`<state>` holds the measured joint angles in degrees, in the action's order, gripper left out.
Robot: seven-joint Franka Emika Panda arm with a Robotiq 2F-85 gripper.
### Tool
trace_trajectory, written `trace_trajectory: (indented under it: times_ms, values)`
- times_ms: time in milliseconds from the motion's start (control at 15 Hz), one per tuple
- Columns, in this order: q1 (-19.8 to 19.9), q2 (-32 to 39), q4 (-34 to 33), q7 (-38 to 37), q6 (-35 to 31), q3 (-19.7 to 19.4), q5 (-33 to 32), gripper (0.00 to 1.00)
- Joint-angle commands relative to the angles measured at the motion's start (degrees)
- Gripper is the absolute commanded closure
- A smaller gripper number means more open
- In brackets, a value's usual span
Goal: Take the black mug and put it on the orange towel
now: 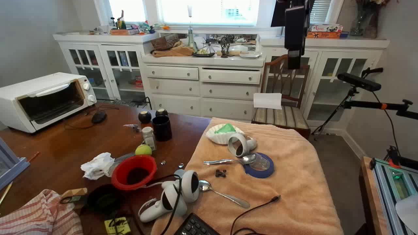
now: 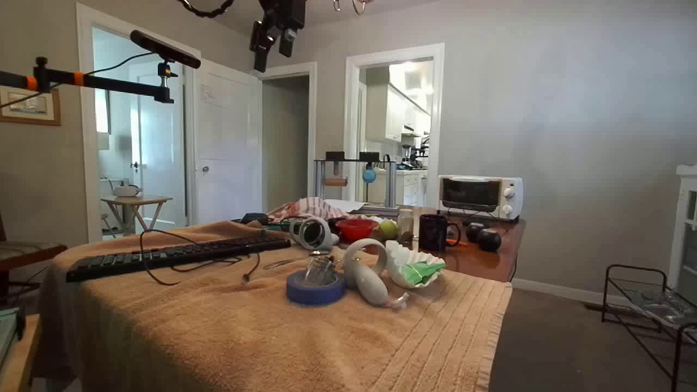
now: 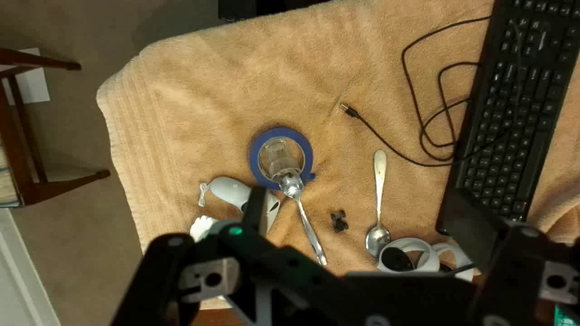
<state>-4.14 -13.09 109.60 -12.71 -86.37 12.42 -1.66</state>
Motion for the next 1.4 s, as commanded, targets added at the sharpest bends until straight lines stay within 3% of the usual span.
trace_trajectory:
  times_ms: [0, 467, 667, 1067, 1333]
  values:
    - [-1.07, 0.14, -0.18, -0.22, 0.16, -0.90, -0.20, 0.00]
    - [-1.07, 0.14, -0.18, -0.22, 0.16, -0.90, -0.20, 0.00]
    - [-1.15, 4.24, -2.66, -7.86, -2.40, 0.61, -0.08, 0.00]
    - [-3.03, 18.70, -15.32, -23.87, -5.71, 0.64, 0.51, 0.00]
    - [-4.13, 25.95, -23.97, -28.35, -8.25, -2.17, 1.23, 0.00]
